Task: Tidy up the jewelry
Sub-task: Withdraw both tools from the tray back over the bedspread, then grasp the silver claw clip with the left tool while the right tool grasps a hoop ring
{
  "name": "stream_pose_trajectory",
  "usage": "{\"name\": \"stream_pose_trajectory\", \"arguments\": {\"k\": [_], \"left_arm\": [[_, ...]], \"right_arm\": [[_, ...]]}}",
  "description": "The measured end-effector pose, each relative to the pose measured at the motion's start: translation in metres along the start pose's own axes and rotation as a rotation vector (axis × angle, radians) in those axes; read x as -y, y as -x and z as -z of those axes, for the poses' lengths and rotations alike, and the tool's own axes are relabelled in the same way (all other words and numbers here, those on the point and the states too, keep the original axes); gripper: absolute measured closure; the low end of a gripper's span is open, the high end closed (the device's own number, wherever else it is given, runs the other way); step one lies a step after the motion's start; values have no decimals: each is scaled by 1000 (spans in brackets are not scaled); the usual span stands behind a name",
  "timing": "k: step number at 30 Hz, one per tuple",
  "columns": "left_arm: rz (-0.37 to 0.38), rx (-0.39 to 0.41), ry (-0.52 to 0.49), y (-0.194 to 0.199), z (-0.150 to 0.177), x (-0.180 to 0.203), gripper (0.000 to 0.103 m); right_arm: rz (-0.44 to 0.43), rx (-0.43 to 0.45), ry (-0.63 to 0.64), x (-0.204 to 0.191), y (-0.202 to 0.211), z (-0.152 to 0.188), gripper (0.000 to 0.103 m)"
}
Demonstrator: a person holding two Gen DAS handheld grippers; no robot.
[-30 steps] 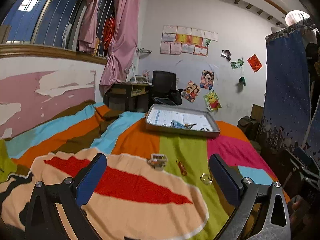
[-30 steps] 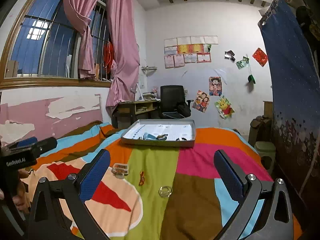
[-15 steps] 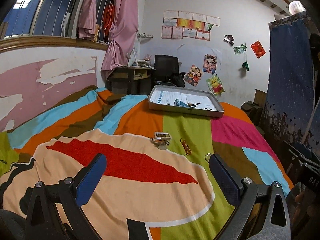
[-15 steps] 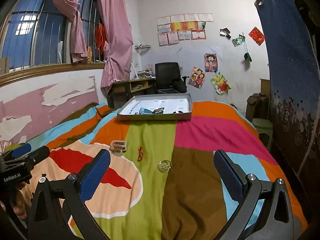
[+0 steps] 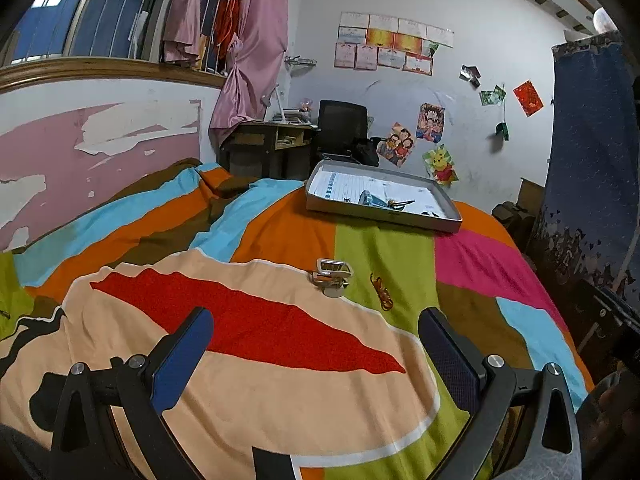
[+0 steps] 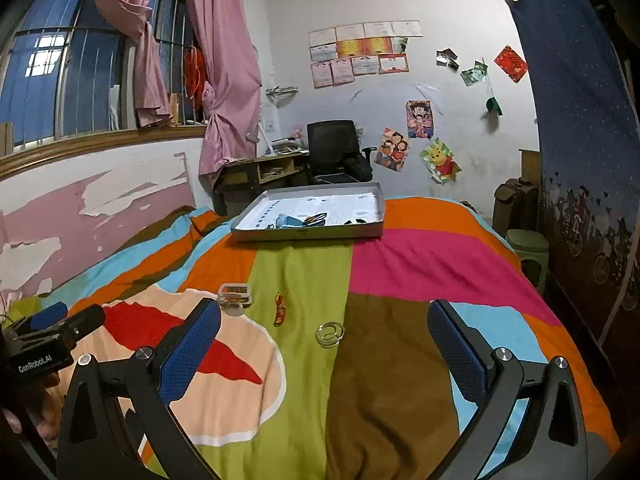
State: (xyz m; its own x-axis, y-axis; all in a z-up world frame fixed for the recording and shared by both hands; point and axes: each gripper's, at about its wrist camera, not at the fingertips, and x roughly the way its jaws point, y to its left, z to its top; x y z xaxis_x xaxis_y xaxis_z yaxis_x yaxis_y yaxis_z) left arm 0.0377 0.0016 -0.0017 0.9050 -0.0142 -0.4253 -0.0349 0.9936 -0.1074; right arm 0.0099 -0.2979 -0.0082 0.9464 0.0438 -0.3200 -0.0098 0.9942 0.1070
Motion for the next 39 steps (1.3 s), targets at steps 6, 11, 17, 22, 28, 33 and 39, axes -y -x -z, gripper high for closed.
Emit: {"name": "stream_pose_trajectory", "arguments": {"k": [6,11,17,22,28,33,39], "left_arm": [[23,-10,-11,-21,-13,5,0],[28,-31,3,-49,-21,7,0],[19,-71,-29,-88,-25,15,0],[25,-103,-77,-127,-30,16,0],[65,-134,-119,-174,-37,12,0],[123,-170,-112,-202,-33,4,0],[165,-212,-63,-230,-32,-6,6]], "right_arm": [[-15,-41,-40,13,-21,-7,1],[-19,-90,-69,25,-46,-12,1],[-50,-175,-107,36,-81,-10,1],[-74,-224,-104,37,-108,-6,1],[-101,-335,-12,25,-157,4,2],[-120,-455,-17,28,-203,16,21],[-106,-536,-14,32,-247,29,51]]}}
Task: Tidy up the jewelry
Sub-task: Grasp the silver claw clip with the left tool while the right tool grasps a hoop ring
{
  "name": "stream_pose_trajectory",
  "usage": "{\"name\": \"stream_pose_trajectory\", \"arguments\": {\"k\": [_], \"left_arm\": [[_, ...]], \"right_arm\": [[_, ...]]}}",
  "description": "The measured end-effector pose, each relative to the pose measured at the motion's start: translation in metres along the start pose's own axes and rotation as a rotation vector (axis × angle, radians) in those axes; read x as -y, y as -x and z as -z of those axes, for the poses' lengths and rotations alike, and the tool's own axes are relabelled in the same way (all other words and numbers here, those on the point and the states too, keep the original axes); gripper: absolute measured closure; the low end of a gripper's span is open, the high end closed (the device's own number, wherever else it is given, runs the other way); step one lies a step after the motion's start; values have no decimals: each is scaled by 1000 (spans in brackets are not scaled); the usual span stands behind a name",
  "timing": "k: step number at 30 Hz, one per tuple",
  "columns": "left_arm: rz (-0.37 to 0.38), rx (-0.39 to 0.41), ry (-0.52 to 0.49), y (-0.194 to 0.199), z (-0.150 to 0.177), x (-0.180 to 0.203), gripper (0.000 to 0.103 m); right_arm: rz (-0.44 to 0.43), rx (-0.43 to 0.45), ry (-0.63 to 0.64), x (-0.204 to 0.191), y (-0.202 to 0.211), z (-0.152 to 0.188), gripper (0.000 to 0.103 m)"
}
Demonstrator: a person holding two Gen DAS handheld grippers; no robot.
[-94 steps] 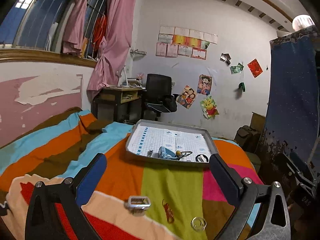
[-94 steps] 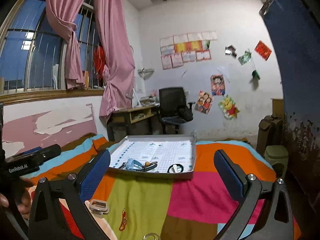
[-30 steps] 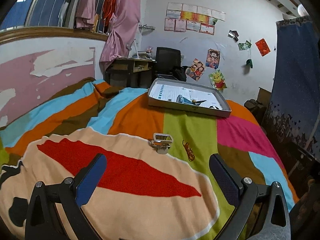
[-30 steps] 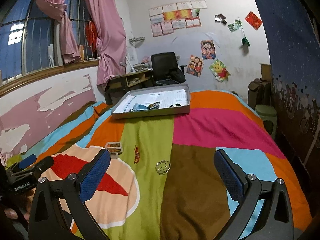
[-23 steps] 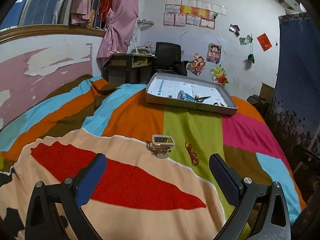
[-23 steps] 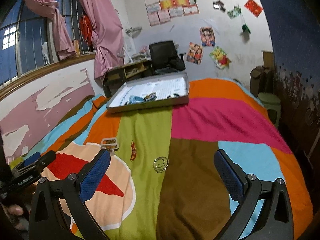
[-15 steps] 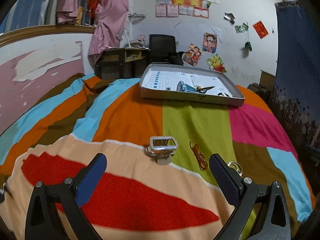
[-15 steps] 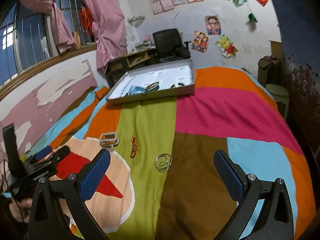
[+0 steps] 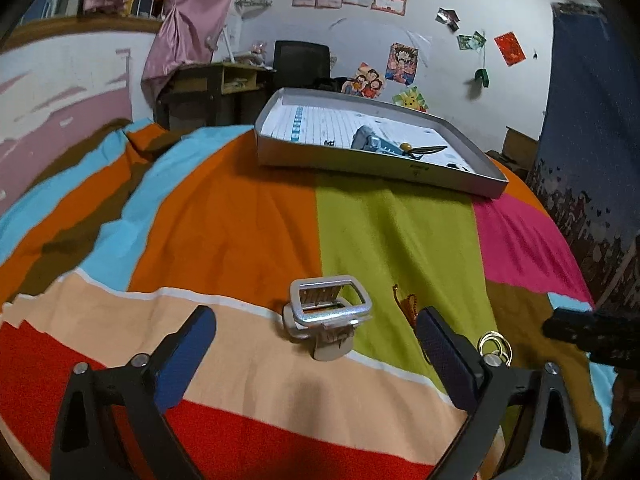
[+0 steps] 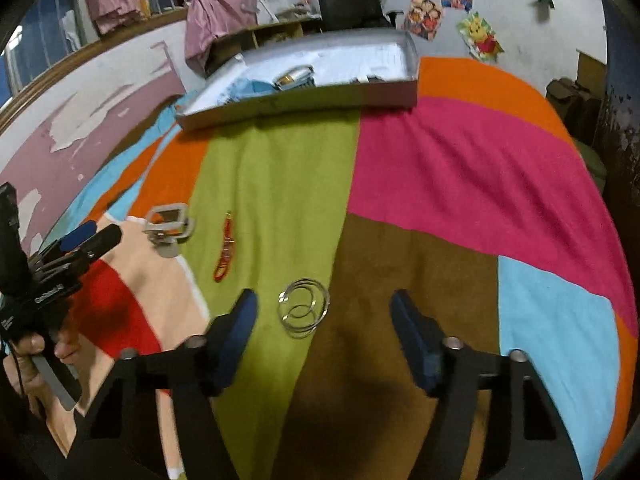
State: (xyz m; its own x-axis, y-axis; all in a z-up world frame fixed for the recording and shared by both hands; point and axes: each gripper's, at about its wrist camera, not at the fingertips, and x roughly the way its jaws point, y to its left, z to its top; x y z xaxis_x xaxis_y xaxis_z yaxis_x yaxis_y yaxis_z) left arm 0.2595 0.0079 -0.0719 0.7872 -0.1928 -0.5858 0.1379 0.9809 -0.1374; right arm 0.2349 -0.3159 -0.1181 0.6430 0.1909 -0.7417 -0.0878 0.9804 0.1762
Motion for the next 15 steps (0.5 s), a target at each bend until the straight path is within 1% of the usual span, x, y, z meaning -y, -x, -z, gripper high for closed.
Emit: {"name": "stream_pose_trajectory", "arguments": {"k": [1,4,5,6,8,9,11,12,13,14,15], "left_arm": [[8,-7,10,-4,-1,-2,9],[21,-25,38,-15,-4,-9,16],[25,-31,49,-18,-4,-12,21],[30,-40,61,-22,-5,-14,24],[42,-60,84,-29,-6,-19,35],[45,-68,94,-31,-6,-20,37],[58,-89,117,-38,-6,-23,50],[69,-106,134,-42,-6,-25,53],[76,-119,142,-46,-7,-27,62],[85,-138,154,-49,-6,-28,68],[95,-149,164,-52,-5,-29,70]], "right_arm": [[2,-9,-2,1,-6,-1,57],[0,-38,-6,3,-22,-3,60],[-2,-47,-7,2,-27,-3,62],[-6,-53,-6,1,-30,-4,65],[-10,-65,0,-3,-37,-4,67],[-11,-68,2,-3,-38,-4,67],[-12,-80,7,-6,-44,-4,72],[-13,-87,10,-7,-47,-5,75],[-11,-93,11,-8,-50,-6,76],[-7,-100,12,-8,-53,-6,76],[-6,-105,11,-9,-56,-6,76]]}}
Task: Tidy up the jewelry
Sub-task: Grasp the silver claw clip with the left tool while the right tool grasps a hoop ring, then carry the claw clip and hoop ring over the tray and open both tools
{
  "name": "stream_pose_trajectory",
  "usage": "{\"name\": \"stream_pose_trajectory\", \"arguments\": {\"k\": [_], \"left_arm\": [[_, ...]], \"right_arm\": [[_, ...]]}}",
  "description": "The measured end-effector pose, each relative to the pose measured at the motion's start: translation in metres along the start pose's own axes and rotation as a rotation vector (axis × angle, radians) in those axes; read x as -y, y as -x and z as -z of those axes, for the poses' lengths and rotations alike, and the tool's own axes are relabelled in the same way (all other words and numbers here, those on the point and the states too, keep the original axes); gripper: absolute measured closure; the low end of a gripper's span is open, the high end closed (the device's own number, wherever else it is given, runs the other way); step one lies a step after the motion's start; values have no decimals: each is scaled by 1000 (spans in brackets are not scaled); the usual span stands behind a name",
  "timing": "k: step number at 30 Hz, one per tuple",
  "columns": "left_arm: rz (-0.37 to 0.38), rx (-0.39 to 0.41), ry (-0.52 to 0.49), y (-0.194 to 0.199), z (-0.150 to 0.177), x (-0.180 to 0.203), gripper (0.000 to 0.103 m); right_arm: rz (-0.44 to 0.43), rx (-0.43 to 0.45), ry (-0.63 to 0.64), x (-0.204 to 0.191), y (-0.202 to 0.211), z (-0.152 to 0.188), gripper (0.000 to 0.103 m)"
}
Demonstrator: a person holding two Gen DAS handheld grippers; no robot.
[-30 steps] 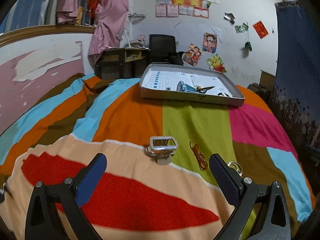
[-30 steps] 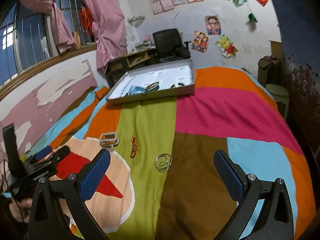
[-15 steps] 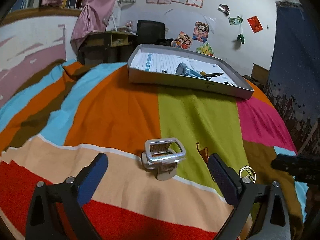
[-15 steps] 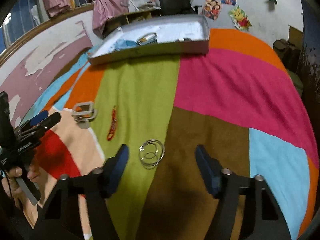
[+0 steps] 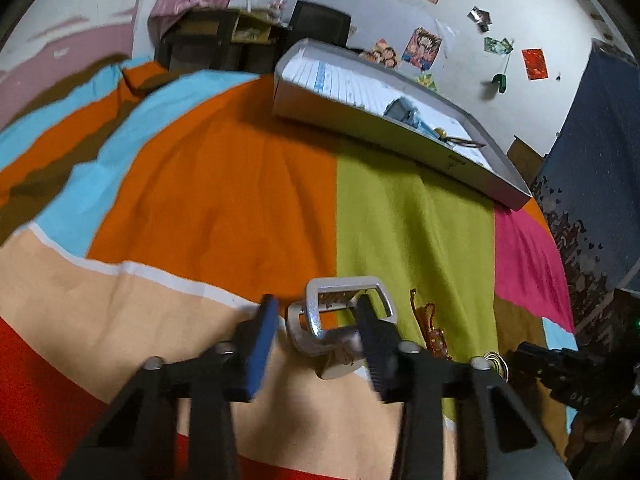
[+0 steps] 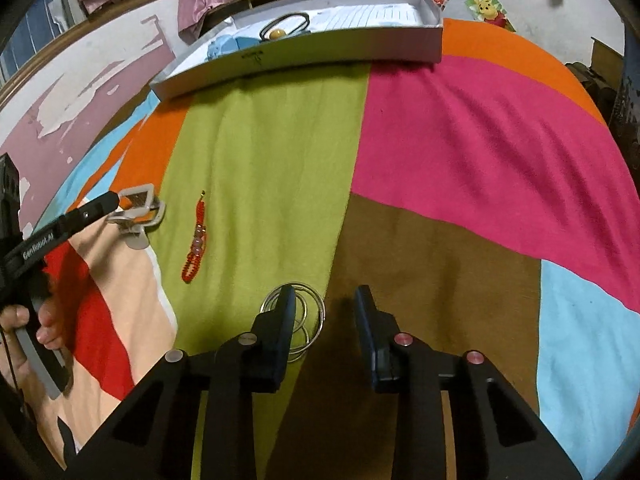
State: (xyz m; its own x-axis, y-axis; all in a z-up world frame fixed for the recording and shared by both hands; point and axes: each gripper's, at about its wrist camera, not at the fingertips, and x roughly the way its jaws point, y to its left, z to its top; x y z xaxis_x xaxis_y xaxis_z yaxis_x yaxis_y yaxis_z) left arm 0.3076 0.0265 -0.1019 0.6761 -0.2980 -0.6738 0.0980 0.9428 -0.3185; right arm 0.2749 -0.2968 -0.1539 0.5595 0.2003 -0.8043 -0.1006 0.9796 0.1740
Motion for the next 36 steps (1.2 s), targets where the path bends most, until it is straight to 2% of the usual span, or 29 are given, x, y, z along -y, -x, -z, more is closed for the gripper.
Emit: {"name": "stream_pose_trajectory", "arguments": {"k": [2,5,14,18,20,21,22,27,36], "left_arm": [[17,-13,11,-3,0,-1,82],[41,-37,11,-6,1,2,88],[81,-138,-61,-14,13,32,92],[89,-186,-93,-15,18,46,92],[92,-194,-102,-14,20,51,94],[89,-192,-107,-13,21,54,94],[85,-189,-108,-11,22,56,94],[95,-179,-83,-5,23,61,96],[105,-154,-110,9,23,73,98]], "right_arm": [[-4,-12,0,-2,-5,-1,77],[5,-35,18,-7,-14,-1,83],[38,-73,85,-18,-35,-4,86],[14,-101,104,-22,-42,-5,86],[-13,-113,90,-22,-42,-5,92],[-31,-121,74,-20,-43,-5,99],[-41,-121,60,-19,-43,-4,100],[-88,-85,1,-11,-33,-9,100],[-129,54,0,-8,-4,-19,101]]}}
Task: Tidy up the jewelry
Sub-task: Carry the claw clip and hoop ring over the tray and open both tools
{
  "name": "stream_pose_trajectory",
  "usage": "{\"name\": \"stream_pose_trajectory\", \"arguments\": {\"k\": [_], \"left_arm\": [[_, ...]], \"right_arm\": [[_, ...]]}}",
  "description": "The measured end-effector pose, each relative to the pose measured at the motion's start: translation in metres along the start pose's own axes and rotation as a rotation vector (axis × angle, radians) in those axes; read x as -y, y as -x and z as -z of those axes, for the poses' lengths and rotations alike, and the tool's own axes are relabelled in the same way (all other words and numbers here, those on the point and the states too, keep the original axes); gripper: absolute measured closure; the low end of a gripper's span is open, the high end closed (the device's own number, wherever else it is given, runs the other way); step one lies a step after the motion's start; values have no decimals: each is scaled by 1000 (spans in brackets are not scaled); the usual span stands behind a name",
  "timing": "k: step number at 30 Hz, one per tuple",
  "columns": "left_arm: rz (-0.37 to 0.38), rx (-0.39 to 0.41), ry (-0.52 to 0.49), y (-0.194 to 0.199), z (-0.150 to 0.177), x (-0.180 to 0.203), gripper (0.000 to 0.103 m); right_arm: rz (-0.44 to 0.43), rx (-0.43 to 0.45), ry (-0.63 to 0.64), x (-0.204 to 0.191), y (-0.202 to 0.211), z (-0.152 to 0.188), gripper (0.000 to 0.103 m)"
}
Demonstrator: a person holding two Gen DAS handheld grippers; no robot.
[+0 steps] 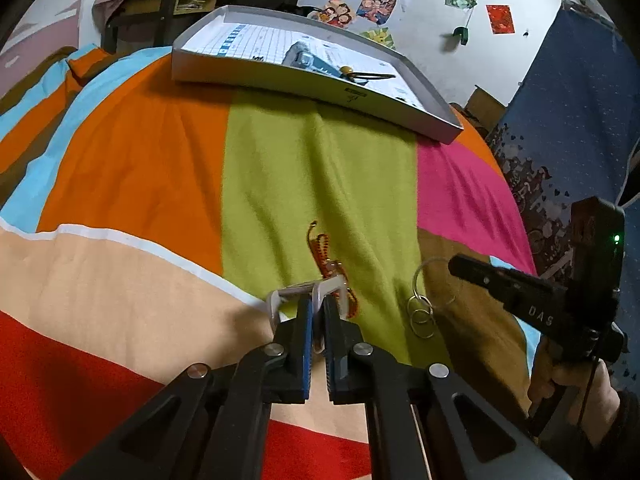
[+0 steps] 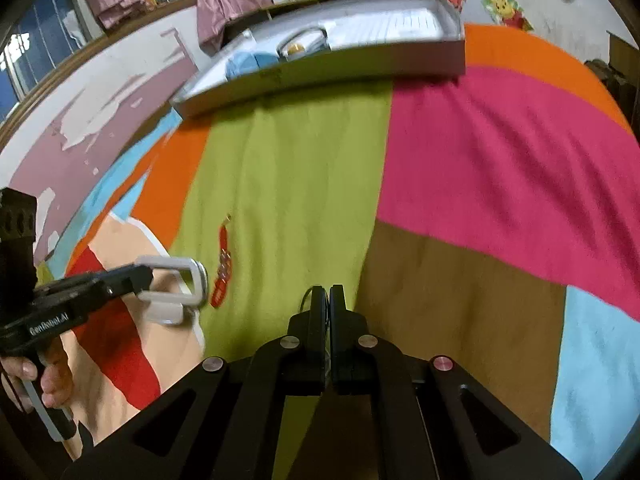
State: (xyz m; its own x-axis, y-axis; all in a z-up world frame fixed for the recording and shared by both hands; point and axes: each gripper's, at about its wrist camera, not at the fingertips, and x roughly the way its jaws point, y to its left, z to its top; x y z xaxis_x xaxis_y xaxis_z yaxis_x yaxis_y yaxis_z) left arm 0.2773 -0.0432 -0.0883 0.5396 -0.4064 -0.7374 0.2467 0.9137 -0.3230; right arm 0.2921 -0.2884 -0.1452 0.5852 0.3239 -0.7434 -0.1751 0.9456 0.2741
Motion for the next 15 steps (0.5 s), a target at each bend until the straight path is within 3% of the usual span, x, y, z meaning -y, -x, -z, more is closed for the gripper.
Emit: {"name": "stream_pose_trajectory", "arguments": {"k": [11,15], "left_arm": [[83,28,38,13,0,-3,98],[67,68,18,18,-8,3,98]], "right_arm": [[-36,105,12,13,29,-11,101],[-53,135,-1,15,35,-13,101]]}}
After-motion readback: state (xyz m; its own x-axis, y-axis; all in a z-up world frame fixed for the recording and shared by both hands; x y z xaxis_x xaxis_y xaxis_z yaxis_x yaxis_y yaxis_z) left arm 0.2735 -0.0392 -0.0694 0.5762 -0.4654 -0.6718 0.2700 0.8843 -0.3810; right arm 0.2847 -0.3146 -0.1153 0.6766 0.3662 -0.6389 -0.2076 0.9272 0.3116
